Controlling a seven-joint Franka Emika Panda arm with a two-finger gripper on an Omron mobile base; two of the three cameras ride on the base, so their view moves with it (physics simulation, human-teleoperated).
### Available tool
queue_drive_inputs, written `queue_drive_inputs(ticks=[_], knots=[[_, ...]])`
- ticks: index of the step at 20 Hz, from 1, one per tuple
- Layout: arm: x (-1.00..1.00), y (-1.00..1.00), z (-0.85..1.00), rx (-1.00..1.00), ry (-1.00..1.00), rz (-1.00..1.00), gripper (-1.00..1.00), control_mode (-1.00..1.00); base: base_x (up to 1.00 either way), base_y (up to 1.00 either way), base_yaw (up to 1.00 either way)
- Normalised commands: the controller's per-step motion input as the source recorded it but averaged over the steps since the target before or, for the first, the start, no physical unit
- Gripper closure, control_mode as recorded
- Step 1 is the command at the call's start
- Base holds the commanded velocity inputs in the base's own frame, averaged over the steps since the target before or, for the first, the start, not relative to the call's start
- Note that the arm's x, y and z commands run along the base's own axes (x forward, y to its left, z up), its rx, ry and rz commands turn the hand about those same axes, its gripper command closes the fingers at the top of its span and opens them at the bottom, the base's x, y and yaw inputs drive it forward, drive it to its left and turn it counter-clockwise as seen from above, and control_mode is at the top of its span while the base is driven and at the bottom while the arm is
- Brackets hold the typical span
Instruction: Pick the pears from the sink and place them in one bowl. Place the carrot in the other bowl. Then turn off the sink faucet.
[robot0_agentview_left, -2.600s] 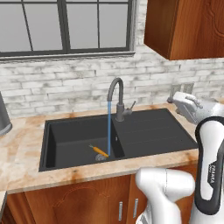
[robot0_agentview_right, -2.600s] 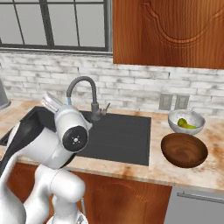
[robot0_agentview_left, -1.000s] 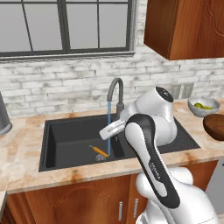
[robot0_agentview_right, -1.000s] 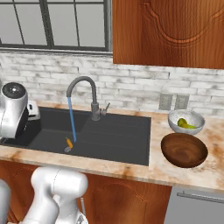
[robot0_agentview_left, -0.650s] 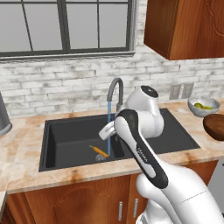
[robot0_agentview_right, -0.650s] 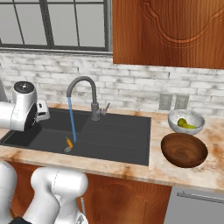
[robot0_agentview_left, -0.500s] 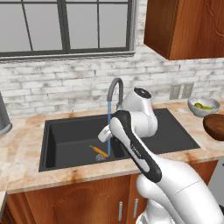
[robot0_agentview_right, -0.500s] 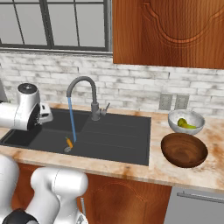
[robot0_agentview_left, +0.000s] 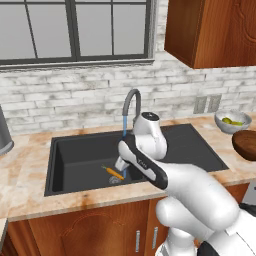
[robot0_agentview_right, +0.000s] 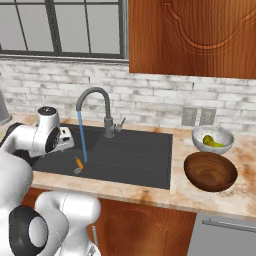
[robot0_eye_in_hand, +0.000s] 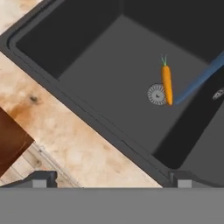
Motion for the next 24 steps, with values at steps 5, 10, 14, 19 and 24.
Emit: queue_drive_inputs(ticks=[5,10,14,19,24], knots=[[0.33,-0.02,-0.53,-0.08,0.04,0.03,-1.00,-1.00,0.00,0.00,0.00],[0.07,0.02,-0.36,-0.05,0.04,0.00,-1.00,-1.00,0.00,0.00,0.00],[0.69,0.00,-0.41,-0.05,0.04,0.00,-1.00,-1.00,0.00,0.00,0.00],[0.93,0.00,-0.49,-0.04,0.02,0.00,-1.00,-1.00,0.00,0.00,0.00],[0.31,0.33,-0.05,-0.01,0.00,0.01,-1.00,-1.00,0.00,0.00,0.00]])
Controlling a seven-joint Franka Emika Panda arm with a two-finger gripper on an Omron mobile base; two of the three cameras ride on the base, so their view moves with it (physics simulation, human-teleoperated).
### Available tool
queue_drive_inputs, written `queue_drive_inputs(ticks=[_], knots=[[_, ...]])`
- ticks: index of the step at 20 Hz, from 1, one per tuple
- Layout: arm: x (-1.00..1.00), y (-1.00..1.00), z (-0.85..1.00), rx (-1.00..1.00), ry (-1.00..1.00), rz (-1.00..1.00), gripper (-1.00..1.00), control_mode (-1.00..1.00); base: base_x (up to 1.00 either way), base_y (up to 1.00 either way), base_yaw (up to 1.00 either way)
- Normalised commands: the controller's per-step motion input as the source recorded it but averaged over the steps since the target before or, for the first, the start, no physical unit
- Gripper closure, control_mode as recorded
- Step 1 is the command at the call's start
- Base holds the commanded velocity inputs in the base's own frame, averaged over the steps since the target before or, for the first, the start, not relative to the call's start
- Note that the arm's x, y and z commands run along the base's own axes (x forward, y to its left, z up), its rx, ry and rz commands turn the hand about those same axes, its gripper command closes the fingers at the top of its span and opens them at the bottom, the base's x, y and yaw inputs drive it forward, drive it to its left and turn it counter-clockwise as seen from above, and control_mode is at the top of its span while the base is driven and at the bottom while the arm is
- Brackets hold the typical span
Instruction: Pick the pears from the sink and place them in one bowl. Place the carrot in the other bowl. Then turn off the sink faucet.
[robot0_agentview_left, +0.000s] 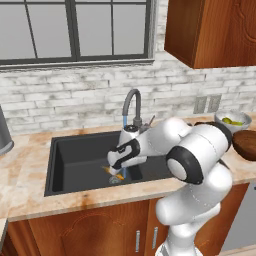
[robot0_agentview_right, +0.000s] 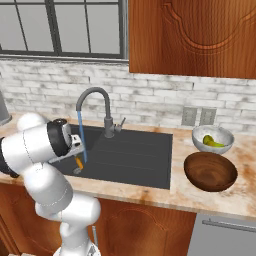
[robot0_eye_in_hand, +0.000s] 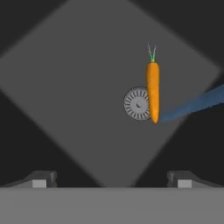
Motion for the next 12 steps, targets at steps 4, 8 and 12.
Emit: queue_drive_inputs(ticks=[4,8,12], knots=[[0.00,0.66,-0.37,0.00,0.06,0.00,-1.00,-1.00,0.00,0.00,0.00],[0.06,0.09,-0.48,-0.01,0.05,0.00,-1.00,-1.00,0.00,0.00,0.00],[0.39,0.00,-0.22,-0.05,0.00,0.01,-1.00,-1.00,0.00,0.00,0.00]])
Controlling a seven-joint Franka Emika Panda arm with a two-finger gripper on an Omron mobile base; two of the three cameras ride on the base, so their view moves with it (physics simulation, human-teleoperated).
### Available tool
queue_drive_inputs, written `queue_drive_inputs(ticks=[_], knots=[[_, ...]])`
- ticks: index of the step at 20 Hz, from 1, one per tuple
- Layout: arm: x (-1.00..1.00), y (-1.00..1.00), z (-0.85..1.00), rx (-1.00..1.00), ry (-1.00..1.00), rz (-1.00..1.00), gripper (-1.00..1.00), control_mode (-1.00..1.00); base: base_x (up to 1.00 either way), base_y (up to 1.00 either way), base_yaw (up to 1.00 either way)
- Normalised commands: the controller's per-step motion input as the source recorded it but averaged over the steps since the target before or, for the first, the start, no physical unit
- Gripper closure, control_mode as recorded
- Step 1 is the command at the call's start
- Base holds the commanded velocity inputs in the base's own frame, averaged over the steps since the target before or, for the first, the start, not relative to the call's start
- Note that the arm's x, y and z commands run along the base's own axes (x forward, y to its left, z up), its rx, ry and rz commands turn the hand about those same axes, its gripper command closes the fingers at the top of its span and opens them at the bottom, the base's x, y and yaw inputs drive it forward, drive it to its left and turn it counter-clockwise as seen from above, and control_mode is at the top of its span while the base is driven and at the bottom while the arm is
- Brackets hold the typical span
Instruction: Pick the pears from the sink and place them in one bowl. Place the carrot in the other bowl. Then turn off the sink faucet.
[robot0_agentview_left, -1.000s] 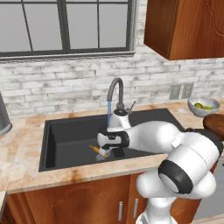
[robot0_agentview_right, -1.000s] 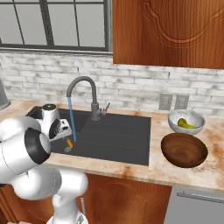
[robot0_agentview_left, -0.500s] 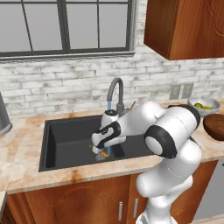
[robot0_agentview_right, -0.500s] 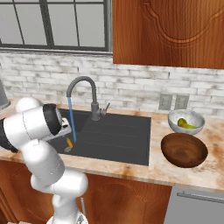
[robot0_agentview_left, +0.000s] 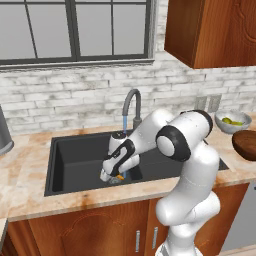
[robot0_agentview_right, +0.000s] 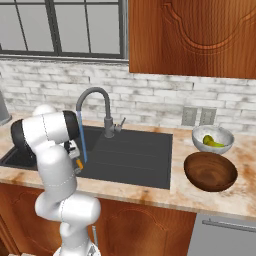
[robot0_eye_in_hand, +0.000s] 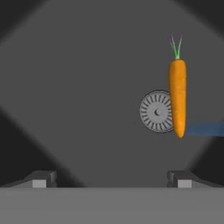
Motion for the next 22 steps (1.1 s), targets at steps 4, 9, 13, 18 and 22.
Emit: queue_drive_inputs(ticks=[4,9,13,18,22], knots=[[0.04,0.04,0.00,-0.01,0.00,0.01,-1.00,-1.00,0.00,0.00,0.00],[0.19,-0.04,0.00,0.00,-0.02,0.01,-1.00,-1.00,0.00,0.00,0.00],[0.17,-0.09,-0.05,0.00,-0.01,0.00,-1.00,-1.00,0.00,0.00,0.00],[0.27,-0.15,-0.20,-0.03,0.00,0.00,-1.00,-1.00,0.00,0.00,0.00],[0.09,-0.03,0.00,0.00,0.00,0.00,-1.00,-1.00,0.00,0.00,0.00]])
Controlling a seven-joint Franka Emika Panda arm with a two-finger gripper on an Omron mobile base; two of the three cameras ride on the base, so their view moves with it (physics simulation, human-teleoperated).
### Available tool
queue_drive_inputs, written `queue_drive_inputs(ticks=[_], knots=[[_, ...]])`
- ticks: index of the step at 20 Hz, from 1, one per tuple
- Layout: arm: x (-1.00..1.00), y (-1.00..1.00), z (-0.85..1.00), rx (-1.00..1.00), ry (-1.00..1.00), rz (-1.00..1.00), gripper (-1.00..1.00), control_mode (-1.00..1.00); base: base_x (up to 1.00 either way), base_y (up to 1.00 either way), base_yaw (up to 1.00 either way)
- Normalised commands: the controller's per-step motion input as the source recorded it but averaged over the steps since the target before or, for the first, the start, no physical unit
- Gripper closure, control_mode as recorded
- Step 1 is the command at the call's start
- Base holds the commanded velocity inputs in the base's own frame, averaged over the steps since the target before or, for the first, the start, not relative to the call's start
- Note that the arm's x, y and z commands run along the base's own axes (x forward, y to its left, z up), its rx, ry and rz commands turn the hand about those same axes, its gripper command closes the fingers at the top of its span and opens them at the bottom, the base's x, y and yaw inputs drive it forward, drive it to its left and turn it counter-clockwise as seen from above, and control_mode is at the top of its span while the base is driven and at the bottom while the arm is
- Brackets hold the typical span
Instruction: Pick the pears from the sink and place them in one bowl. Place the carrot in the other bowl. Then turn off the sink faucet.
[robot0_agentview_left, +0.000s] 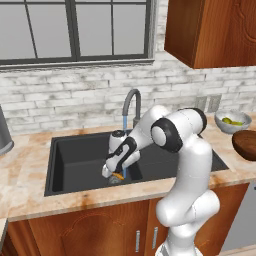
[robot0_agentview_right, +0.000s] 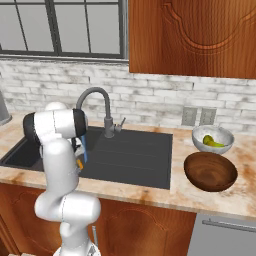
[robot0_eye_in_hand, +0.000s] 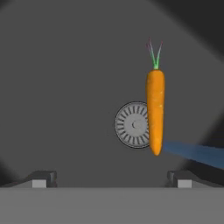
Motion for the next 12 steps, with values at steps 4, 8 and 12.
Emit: queue_drive_inputs(ticks=[4,8,12], knots=[[0.63,-0.08,-0.57,-0.05,0.00,0.02,-1.00,-1.00,0.00,0.00,0.00],[0.57,-0.02,-0.72,-0.09,0.00,0.03,-1.00,-1.00,0.00,0.00,0.00],[0.12,0.09,-0.09,0.00,0.00,0.00,-1.00,-1.00,0.00,0.00,0.00]])
